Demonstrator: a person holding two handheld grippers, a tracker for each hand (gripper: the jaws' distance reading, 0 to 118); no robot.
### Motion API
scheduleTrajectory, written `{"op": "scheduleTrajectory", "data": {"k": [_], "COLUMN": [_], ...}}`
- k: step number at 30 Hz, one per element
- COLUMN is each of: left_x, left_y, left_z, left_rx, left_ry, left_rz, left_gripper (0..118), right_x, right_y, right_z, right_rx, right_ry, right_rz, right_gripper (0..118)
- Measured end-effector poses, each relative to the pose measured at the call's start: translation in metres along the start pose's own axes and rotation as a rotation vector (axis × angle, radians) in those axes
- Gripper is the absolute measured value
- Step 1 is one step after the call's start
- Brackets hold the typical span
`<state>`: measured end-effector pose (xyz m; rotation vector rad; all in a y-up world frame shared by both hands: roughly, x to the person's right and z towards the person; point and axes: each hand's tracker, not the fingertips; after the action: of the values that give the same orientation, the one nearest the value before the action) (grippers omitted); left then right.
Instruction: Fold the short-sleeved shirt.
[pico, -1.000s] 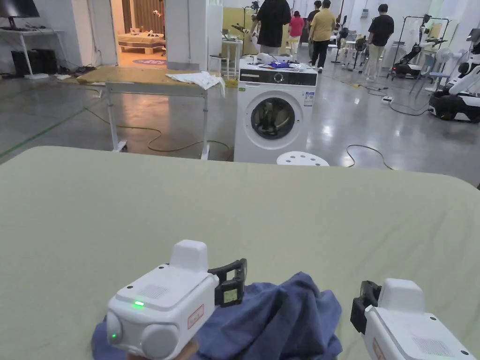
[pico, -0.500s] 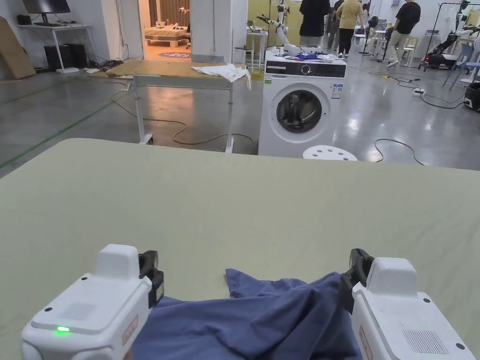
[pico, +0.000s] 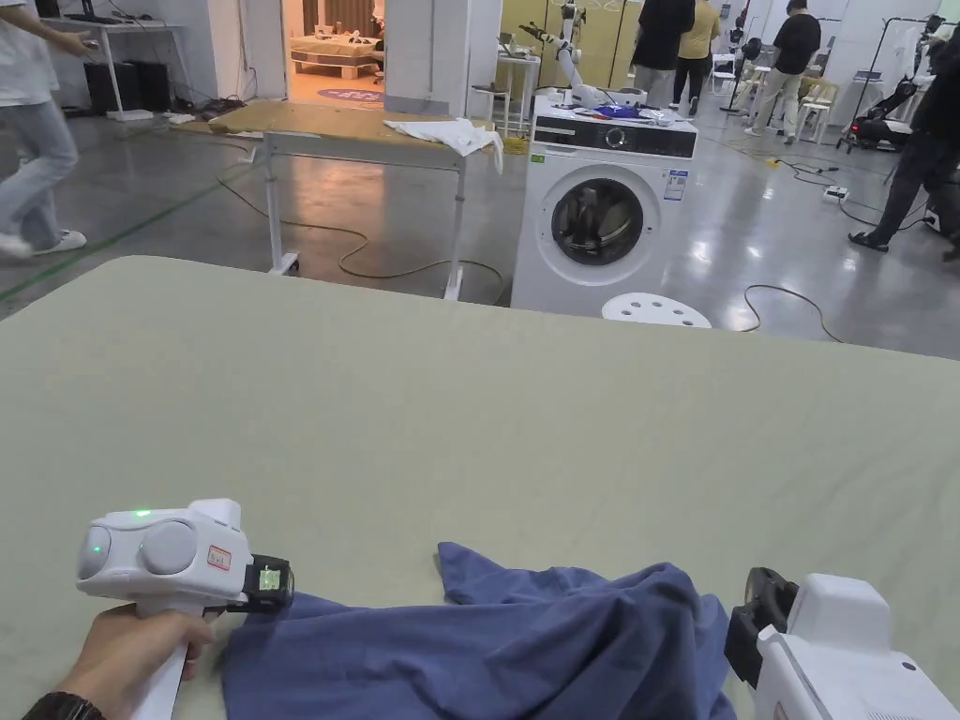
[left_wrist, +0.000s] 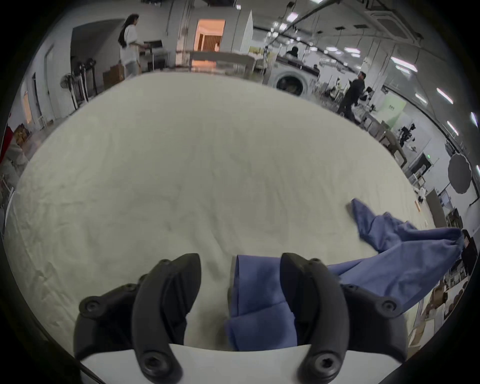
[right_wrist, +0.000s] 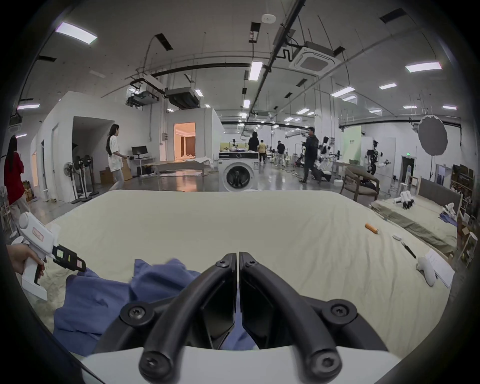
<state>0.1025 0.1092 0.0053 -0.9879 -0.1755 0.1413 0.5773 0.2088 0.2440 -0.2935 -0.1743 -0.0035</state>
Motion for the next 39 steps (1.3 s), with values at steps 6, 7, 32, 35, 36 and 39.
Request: {"op": "scheduleTrajectory", "data": {"k": [6, 7, 32, 35, 36, 39], "left_x": [0.033, 0.038, 0.029, 0.026, 0.024, 0.015], "left_y": [-0.005, -0.007, 0.007, 0.026, 0.033, 0.054], "left_z": [0.0, 0.001, 0.136, 0.179, 0.192, 0.231], "left_rx": [-0.01, -0.001, 0.399, 0.479, 0.505, 0.562], "left_ry": [0.111, 0.113, -0.039, -0.033, -0.016, 0.011], "left_rz": [-0.163, -0.202, -0.148, -0.144, -0.155, -0.145], "left_gripper": [57, 41, 0, 0, 0, 0], "right_x": [0.028, 0.032, 0.043, 0.062, 0.066, 0.077], "right_y": [-0.005, -0.006, -0.011, 0.031, 0.045, 0.085], "right_z": [-0.012, -0.017, -0.044, -0.03, -0.025, -0.015], "right_rx": [-0.123, -0.17, -0.392, -0.3, -0.268, -0.177], "right_ry": [-0.021, -0.021, 0.103, 0.093, 0.094, 0.028], "right_rz": [-0.031, -0.028, -0.062, -0.08, -0.075, -0.021], "right_gripper": [8, 21, 4, 4, 4, 4]}}
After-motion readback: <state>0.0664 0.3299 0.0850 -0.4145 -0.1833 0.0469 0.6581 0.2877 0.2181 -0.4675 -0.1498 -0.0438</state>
